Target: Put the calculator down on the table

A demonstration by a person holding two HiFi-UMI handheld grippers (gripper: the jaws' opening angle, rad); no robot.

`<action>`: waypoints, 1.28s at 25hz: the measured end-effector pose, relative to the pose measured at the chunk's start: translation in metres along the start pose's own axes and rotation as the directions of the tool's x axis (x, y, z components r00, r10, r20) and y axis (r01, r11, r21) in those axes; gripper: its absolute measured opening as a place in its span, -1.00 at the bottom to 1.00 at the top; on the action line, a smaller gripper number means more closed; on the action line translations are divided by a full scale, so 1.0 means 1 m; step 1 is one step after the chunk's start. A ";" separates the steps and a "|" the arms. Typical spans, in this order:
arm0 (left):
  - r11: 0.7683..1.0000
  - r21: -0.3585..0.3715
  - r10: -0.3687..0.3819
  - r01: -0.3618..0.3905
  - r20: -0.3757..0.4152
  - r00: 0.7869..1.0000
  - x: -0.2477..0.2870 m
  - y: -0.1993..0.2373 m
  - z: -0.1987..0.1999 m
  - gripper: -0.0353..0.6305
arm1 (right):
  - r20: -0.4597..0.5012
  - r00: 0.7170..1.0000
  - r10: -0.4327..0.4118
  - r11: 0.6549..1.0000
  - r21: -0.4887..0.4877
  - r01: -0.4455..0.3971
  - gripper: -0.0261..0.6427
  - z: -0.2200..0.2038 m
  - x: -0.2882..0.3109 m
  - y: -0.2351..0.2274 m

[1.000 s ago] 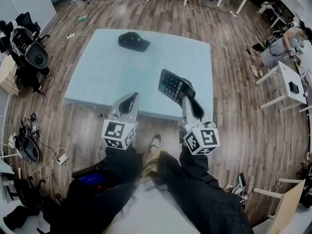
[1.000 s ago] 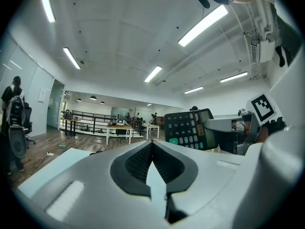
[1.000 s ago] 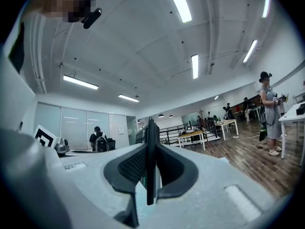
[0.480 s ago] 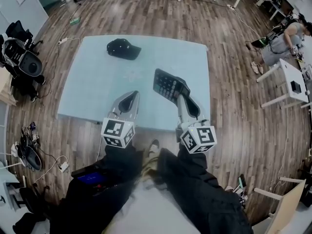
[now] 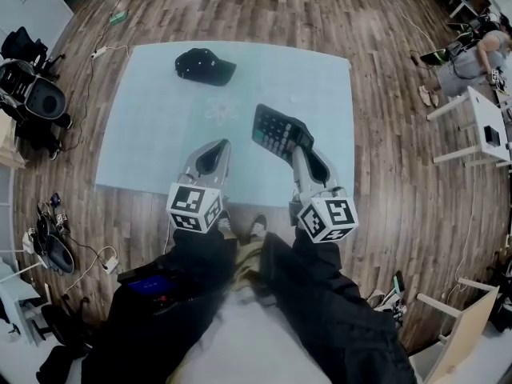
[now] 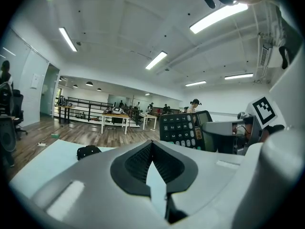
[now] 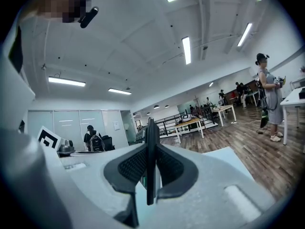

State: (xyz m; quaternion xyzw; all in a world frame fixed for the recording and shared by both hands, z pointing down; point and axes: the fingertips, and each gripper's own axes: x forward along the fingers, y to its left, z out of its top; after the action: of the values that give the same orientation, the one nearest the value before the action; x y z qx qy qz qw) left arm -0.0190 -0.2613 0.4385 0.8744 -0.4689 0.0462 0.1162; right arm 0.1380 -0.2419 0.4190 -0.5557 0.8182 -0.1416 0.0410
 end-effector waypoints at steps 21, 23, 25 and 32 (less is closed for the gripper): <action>0.980 -0.193 -0.032 -0.046 -0.386 0.922 -0.012 0.039 -0.188 -0.89 | -0.390 0.921 -0.025 0.923 0.346 0.171 -0.77 -0.197 0.015 -0.025; 0.978 -0.201 -0.035 -0.051 -0.403 0.914 -0.011 0.038 -0.203 -0.89 | -0.413 0.911 -0.019 0.912 0.367 0.185 -0.77 -0.215 0.014 -0.031; 0.977 -0.207 -0.037 -0.054 -0.412 0.911 -0.009 0.041 -0.216 -0.89 | -0.428 0.904 -0.012 0.903 0.385 0.194 -0.77 -0.232 0.017 -0.035; 0.969 -0.236 -0.049 -0.070 -0.464 0.885 -0.013 0.054 -0.252 -0.89 | -0.494 0.869 0.036 0.834 0.494 0.246 -0.77 -0.296 0.031 -0.036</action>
State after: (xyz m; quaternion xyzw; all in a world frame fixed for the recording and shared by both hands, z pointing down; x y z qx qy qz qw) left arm -0.0645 -0.2174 0.6890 0.8138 -0.4340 0.1968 0.3327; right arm 0.0921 -0.2280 0.7149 -0.5132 0.6952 -0.5031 -0.0176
